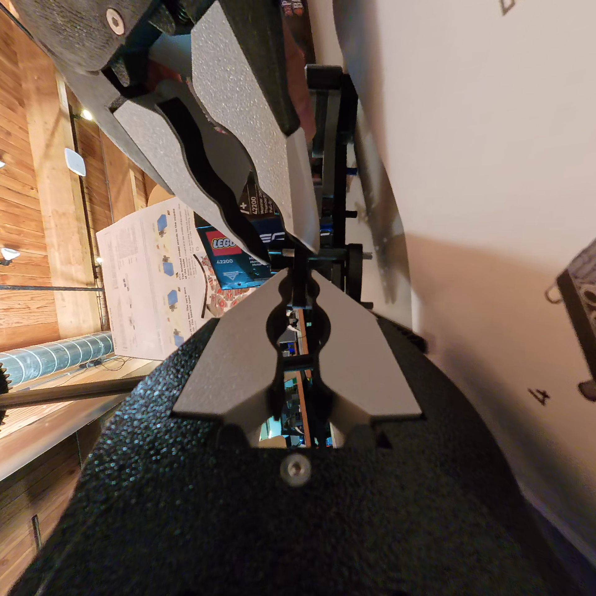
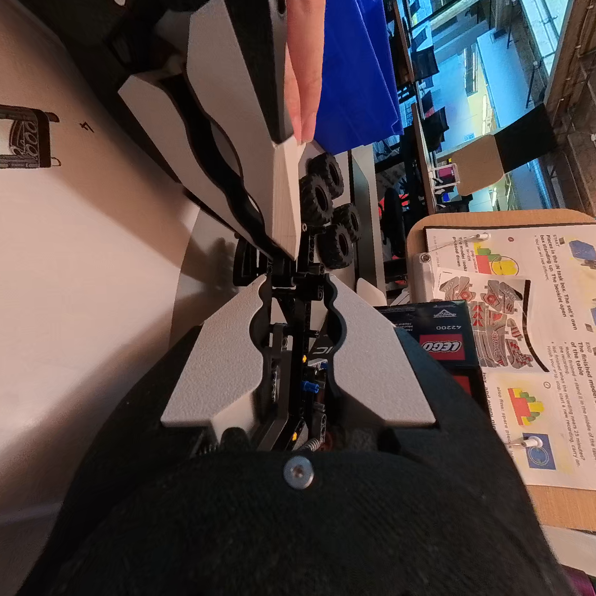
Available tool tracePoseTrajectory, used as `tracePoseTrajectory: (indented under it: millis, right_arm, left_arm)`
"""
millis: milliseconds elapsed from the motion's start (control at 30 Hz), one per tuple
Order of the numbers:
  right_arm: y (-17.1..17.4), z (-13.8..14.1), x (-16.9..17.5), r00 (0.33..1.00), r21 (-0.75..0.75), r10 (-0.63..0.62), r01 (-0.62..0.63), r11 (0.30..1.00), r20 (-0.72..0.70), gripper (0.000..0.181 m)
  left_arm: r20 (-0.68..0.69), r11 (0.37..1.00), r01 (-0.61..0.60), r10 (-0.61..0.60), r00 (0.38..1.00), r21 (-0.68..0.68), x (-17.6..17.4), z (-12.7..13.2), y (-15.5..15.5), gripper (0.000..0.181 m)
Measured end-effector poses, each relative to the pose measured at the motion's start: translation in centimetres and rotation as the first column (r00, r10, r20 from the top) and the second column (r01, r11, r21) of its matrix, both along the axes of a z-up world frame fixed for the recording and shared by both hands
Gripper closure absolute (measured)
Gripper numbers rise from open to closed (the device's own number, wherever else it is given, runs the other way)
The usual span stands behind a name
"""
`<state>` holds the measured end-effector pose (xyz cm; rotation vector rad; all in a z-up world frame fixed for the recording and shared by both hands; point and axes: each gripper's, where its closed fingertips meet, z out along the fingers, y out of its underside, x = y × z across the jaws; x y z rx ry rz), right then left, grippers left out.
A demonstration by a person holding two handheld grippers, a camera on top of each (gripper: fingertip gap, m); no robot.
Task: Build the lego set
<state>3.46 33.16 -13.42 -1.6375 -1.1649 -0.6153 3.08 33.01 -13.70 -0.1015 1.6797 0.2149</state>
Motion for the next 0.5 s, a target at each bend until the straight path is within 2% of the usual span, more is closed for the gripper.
tracePoseTrajectory:
  millis: [167, 500]
  right_arm:
    - [-0.08, 0.12, 0.0, 1.0, 0.003, 0.01, -0.01, 1.0, -0.027, 0.15]
    - [-0.48, 0.23, 0.2, 0.996, -0.006, 0.037, -0.037, 0.999, -0.077, 0.151]
  left_arm:
    - [0.014, 0.998, 0.01, -0.011, 1.0, 0.054, 0.06, 0.16, -0.35, 0.176]
    - [0.014, 0.998, 0.023, -0.024, 1.0, 0.051, 0.31, 0.11, -0.49, 0.176]
